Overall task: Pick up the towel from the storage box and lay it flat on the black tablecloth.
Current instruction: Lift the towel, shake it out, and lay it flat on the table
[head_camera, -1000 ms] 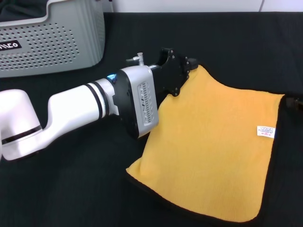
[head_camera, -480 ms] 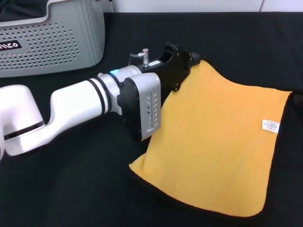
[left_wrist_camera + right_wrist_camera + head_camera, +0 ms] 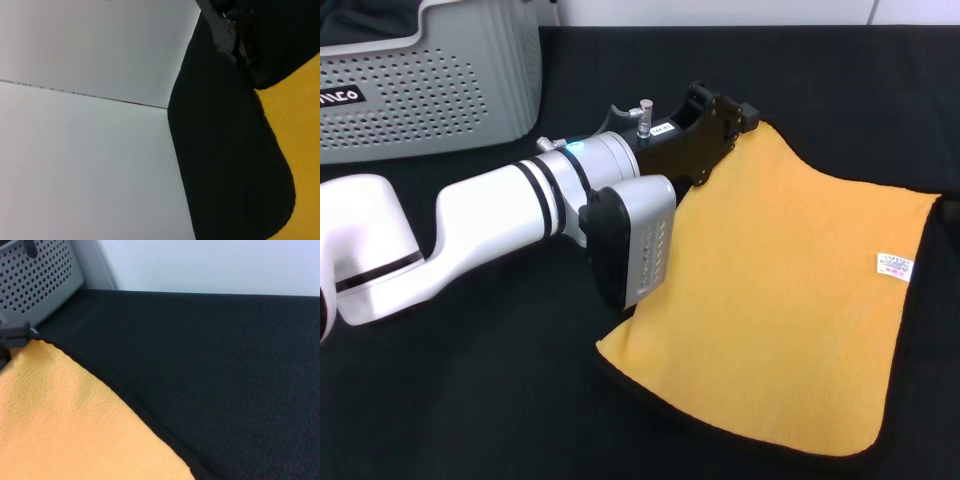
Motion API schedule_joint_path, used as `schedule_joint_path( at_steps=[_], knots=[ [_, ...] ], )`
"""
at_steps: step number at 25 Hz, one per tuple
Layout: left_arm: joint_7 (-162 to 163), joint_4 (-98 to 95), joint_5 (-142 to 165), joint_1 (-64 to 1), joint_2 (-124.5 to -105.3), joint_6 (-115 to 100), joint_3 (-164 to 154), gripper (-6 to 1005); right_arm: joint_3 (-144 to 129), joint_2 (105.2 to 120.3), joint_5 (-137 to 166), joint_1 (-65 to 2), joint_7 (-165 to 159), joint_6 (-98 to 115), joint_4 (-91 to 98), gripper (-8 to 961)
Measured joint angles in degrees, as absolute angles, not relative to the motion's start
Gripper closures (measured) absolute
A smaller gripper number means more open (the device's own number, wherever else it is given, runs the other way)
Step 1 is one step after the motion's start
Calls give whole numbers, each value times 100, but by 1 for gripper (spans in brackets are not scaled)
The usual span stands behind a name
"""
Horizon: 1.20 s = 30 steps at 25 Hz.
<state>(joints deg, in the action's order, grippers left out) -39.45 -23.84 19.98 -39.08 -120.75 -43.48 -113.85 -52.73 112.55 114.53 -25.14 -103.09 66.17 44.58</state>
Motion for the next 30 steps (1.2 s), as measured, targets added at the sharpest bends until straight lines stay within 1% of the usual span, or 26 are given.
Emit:
schedule_joint_path(
  at_steps=[5,12,19,30],
  knots=[
    [-4380,-2419,1654,-3852,-12076,-4400,-11610,979,-5273,11253,11453,-2513,-10310,6616,4456,897],
    [-4455,-2209,1003,-4026,-12076,-3901,-12252,978,-5295,11251,11452,-2522,-10310,6611,4462,895],
    [-4501,-2229,322,-3884,-12075,-4384,-12236,977,-5307,11257,11453,-2504,-10310,6616,4506,893],
    [-5804,-2363,116,-3574,-12076,-4877,-12266,977,-5283,11269,11452,-2505,-10280,6618,4526,890]
  ],
)
